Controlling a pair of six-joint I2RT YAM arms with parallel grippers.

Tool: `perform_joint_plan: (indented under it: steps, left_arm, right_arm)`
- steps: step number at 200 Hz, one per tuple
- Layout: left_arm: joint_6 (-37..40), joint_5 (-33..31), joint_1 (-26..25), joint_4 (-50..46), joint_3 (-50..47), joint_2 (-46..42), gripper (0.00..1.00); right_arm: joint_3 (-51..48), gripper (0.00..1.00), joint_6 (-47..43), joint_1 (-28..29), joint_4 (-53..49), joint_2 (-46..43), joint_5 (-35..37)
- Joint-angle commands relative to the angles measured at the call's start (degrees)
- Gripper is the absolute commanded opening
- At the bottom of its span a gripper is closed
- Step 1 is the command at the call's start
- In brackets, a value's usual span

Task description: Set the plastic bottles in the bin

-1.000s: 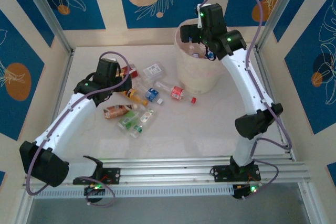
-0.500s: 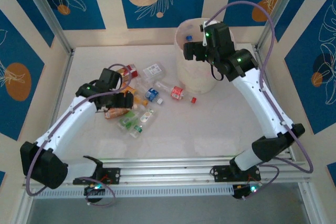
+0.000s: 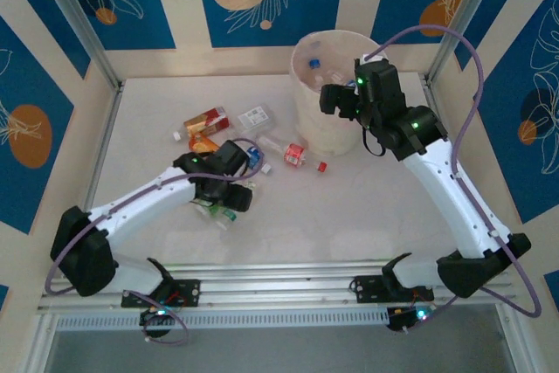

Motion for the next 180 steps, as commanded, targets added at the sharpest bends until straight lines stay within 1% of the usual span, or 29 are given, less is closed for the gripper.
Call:
perform_joint_plan:
  steps: [1,24,63,130,180]
  left_arm:
    - [-1.07,-0.49,-2.52,0.51,-0.93,1.92,0.73]
    - [-1.35,-2.5,-4.41,0.16,-2.03,4.21,0.73]
    - [-0.73,-5.4,-4.99,1.58,-4.25,6.34,0.74]
    - [-0.37,-5.16,-5.87,5.72,-6.15,9.64,0.74]
    - [-0.16,-4.85,-7.82,8.71,-5.47,12.65,0.7]
  right_arm:
    - [-1.39,0.99,2.11,0.17,1.43,-1.99,1.5]
    - [-2.47,0.99,2.46,0.17,1.84,-2.64,1.46]
    - [-2.97,0.99,2.36,0.09,2.47,-2.92,1.37]
    - [-3.21,0.99,2.47,0.08,3.11,-3.02,1.12]
    - [-2.97,0.99,2.24,0.07,3.41,-2.93,0.85]
